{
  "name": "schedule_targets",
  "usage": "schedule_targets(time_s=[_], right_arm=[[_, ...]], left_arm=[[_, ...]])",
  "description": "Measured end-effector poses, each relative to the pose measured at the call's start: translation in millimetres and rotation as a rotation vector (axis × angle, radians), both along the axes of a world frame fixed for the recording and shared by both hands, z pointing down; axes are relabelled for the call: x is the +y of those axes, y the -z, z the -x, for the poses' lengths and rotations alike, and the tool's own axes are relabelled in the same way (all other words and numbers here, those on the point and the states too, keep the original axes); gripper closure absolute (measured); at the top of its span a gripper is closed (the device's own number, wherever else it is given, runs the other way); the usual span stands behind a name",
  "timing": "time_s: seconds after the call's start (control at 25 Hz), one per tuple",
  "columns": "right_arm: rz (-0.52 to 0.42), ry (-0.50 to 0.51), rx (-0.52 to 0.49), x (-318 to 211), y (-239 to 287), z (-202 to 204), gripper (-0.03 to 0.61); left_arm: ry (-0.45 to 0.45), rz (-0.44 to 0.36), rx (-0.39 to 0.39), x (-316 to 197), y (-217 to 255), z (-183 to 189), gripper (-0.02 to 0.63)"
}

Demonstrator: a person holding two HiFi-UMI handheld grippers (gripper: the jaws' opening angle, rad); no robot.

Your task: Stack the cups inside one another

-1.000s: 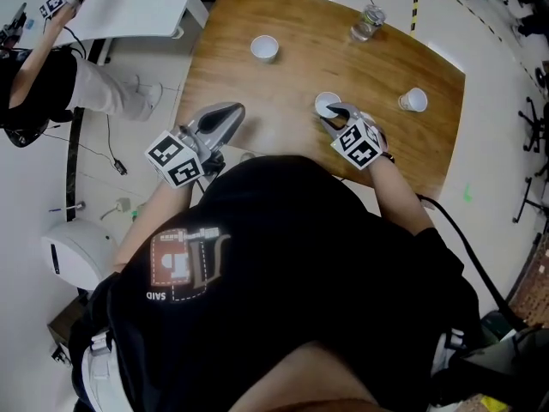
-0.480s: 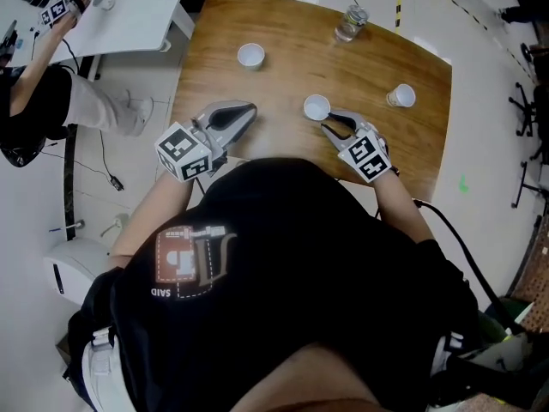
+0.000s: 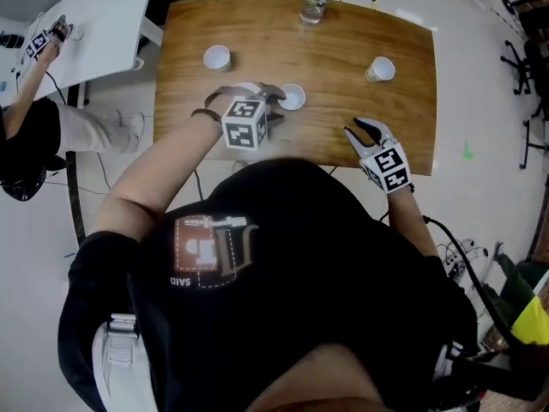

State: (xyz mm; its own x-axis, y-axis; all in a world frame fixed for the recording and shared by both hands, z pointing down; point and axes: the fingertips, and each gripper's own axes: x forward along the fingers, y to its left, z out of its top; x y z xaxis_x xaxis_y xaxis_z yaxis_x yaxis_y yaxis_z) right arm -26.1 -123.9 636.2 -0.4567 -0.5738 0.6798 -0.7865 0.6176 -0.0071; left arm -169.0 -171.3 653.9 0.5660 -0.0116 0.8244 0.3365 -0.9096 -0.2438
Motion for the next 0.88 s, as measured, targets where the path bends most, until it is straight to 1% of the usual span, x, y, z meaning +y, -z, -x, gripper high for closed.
schedule_targets(time_s=[0.12,0.28,0.36,0.44,0.48,0.52,0.64,0.76,0.88], right_arm=[[0.012,-0.052,-0.008,17,-6,-21,0.443],[0.03,-0.081,-0.014,34,-17,-37,0.443],[0.034,-0.085,-0.016,39,-20,-43,0.443],[0.035,-0.088,-0.022,42,-21,-47,0.443],[0.035,-0.088,-0.025,43,-22,-48,0.443],[0.034,-0.088,-0.028,43,-23,-48,0.443],[0.028,-0.083,-0.031,41,-23,-46,0.443],[0.015,-0.082,-0.039,38,-20,-44,0.443],[-0.004,-0.108,-0.05,36,-16,-52,0.442]], left_arm=[[-0.088,-0.062,-0.12,-4,-33,-7,0.46],[-0.142,-0.112,-0.236,-5,-61,-6,0.467],[-0.147,-0.127,-0.269,-6,-68,-8,0.494],[-0.145,-0.134,-0.286,-6,-71,-12,0.552],[-0.144,-0.13,-0.293,-5,-71,-13,0.585],[-0.143,-0.123,-0.299,-4,-72,-15,0.597],[-0.125,-0.088,-0.3,-2,-66,-17,0.598],[-0.078,-0.053,-0.245,-2,-38,-27,0.599],[-0.044,-0.035,-0.165,-7,7,-52,0.6]])
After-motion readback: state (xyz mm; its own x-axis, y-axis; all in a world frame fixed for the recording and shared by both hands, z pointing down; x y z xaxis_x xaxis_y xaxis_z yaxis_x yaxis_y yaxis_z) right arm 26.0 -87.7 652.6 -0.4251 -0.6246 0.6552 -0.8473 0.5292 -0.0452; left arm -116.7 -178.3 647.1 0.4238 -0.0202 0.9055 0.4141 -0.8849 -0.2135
